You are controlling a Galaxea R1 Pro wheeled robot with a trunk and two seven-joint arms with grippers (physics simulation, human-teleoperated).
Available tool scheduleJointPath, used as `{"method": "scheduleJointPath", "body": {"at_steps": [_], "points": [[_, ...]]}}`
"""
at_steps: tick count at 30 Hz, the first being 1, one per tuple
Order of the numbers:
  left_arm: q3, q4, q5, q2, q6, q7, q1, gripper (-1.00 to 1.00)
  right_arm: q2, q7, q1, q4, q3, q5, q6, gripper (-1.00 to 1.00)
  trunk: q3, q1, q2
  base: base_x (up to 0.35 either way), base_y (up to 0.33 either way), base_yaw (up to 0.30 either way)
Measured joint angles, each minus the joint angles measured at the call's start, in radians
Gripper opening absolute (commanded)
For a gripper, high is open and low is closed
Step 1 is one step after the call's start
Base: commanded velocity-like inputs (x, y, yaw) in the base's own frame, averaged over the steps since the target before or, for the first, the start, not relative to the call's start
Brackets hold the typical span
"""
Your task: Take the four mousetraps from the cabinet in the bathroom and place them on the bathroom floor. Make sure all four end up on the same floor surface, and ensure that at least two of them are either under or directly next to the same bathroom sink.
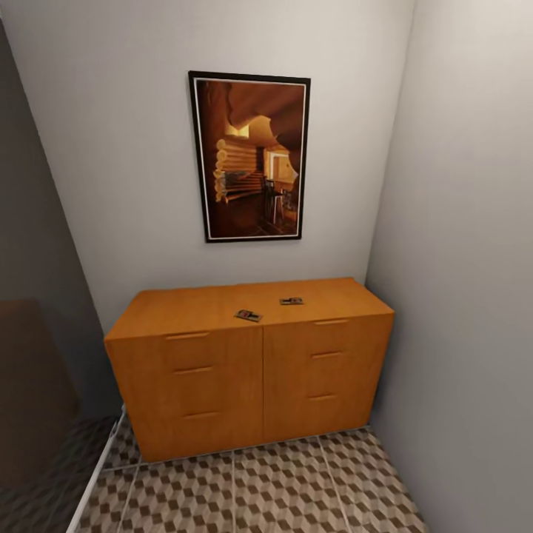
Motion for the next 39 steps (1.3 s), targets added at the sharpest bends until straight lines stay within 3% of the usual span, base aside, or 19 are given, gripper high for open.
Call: {"method": "scheduleJointPath", "body": {"at_steps": [16,39], "points": [[0.0,0.0,-0.002,0.0,-0.003,0.0,0.0,1.0,0.002,0.0,0.0,0.0,0.0,0.0,0.001,1.0,0.0,0.0,0.0,0.281,0.0,0.0],[0.001,-0.003,-0.002,0.002,-0.004,0.007,0.0,1.0,0.003,0.001,0.0,0.0,0.001,0.002,0.004,1.0,0.0,0.001,0.0,0.026,0.0,0.0]]}}
